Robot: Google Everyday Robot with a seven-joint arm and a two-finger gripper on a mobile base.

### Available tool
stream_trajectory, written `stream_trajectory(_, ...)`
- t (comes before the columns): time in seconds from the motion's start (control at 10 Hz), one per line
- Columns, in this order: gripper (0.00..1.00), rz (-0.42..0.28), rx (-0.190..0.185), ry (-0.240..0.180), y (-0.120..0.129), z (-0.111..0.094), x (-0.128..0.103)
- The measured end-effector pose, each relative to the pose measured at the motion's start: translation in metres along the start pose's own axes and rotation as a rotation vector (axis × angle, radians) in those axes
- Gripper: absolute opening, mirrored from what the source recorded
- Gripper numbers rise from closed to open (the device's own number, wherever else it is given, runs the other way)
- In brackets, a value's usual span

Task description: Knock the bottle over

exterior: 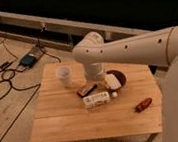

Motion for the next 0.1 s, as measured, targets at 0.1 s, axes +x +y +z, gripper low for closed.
stream_trajectory(0.1,0.65,0.0,0.0,0.0,-0.0001,0.0,0.0001)
